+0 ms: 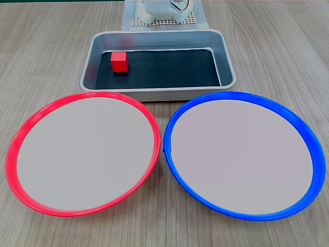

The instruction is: Move a red block from tray to red dish

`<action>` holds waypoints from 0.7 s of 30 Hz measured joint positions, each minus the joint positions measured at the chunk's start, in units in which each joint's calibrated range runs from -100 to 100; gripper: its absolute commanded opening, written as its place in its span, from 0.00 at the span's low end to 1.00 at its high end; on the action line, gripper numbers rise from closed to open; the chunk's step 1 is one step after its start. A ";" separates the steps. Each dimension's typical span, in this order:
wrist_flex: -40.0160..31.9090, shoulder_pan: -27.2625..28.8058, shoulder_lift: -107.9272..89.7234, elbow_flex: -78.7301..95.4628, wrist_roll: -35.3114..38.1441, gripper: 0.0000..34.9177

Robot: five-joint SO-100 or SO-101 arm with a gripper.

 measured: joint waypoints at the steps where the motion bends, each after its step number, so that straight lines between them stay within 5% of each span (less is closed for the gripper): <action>1: 0.90 0.71 2.13 -2.18 0.63 0.19; 8: -4.40 8.94 16.20 -5.08 9.28 0.55; 14: -17.78 11.68 24.89 5.17 14.26 0.57; 17: -20.64 10.35 28.30 6.99 14.85 0.39; 21: -23.08 9.56 30.69 7.62 14.90 0.01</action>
